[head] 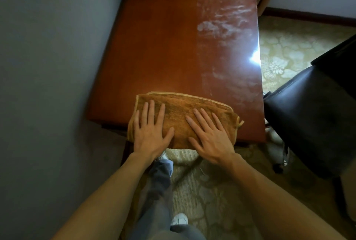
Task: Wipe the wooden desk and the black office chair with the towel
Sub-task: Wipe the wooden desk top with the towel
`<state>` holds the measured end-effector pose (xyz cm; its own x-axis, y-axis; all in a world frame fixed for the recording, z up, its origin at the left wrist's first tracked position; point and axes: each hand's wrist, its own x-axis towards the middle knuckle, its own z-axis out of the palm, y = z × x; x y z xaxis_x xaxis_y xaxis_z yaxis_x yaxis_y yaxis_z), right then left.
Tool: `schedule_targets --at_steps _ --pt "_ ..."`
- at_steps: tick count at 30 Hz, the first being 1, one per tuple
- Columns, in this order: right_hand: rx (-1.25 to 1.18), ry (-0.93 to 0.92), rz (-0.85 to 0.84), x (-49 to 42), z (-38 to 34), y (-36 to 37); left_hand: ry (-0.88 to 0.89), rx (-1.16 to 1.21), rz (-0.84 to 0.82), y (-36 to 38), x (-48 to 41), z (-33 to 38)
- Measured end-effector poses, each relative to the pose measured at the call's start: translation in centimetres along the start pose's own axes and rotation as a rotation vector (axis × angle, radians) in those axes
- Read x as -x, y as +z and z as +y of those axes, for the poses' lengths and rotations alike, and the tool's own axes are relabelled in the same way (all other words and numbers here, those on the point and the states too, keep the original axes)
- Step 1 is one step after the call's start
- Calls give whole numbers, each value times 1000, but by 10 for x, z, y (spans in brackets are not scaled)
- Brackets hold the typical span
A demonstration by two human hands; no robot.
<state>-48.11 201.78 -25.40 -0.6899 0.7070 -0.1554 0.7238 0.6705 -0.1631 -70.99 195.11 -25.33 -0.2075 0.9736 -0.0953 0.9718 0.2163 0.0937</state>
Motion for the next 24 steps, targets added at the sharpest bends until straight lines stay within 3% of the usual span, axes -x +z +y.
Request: schedule_targets --at_steps 4,10,17,24 --pt "-14 34 -28 5 18 -8 48 -8 -10 0 -13 19" --pt "-15 187 76 -8 -1 -1 90 -25 35 5 -19 13" --pt "10 105 96 -39 21 -3 56 -10 99 6 -46 15" --pt "-27 45 72 -56 32 -15 86 -44 32 -3 -62 9"
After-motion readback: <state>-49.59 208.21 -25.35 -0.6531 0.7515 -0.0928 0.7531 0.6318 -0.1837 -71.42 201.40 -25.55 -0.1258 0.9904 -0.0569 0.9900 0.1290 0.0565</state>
